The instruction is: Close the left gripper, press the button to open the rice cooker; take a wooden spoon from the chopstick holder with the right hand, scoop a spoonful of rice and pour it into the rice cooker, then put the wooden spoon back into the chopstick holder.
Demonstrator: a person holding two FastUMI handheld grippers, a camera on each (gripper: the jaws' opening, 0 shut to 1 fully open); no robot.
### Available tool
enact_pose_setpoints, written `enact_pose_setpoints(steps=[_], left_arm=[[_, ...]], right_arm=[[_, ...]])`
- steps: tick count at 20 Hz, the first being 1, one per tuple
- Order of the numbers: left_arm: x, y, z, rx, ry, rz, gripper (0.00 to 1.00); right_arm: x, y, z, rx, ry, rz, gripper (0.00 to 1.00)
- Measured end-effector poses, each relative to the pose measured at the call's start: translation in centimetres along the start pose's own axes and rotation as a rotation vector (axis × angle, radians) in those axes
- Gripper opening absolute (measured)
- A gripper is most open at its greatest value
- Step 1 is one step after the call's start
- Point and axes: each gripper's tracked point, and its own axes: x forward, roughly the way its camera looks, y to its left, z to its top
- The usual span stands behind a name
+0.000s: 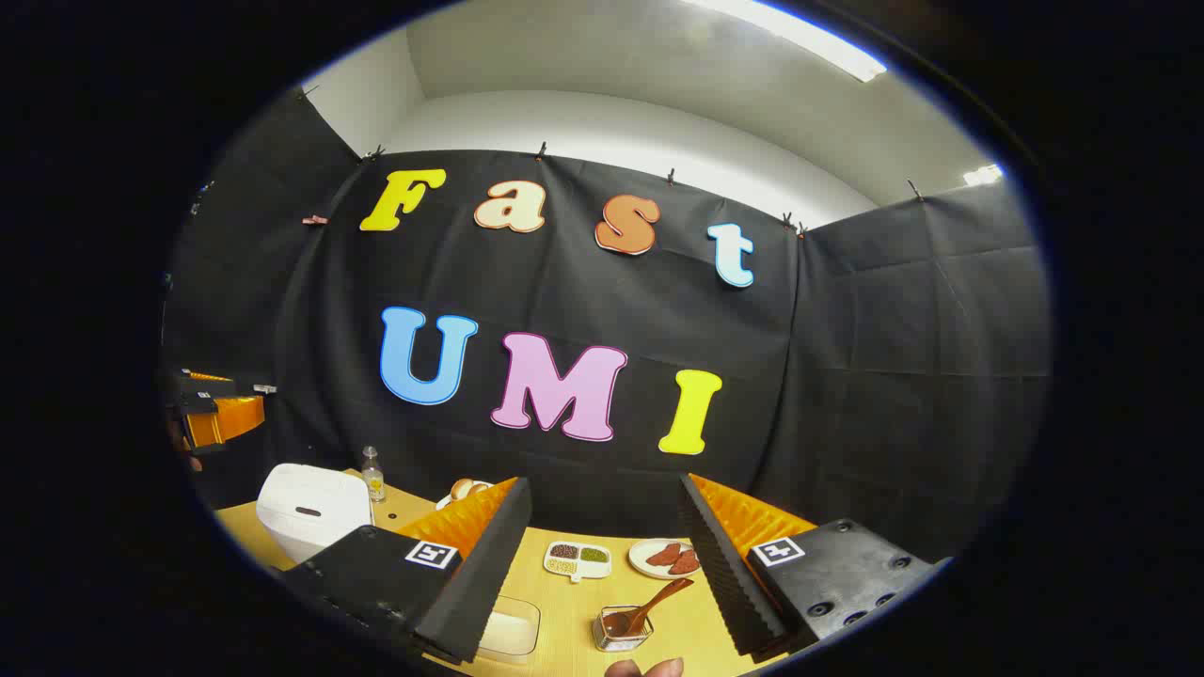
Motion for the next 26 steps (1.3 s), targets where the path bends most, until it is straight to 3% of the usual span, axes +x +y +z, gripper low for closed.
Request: enact_pose_setpoints(steps=[10,13,17,21,26], left_arm=[[0.2,0.5,0.7,0.018,-0.040,0.018,0.95],[0.1,-0.3,0.5,-0.026,-0.038,-0.018,0.95],[0.2,-0.7,-0.2,-0.004,-0.007,-0.053,0.95],[0.2,-1.0,0.5,-0.017,-0.039,-0.068,0.95],[0.3,-1.1,-0.2,-0.013,-0.021,-0.106,0.95]], right_arm=[[-0.1,-0.8,1.2,-0.012,-0.052,-0.038,0.97],[-0.1,-0.3,0.1,-0.048,-0.017,-0.021,0.97],[-0.4,0.7,0.1,0.026,0.023,0.022,0.97],[-0.5,1.3,0.4,-0.046,0.009,0.038,0.97],[-0.9,2.9,0.8,-0.050,0.001,0.077,0.97]])
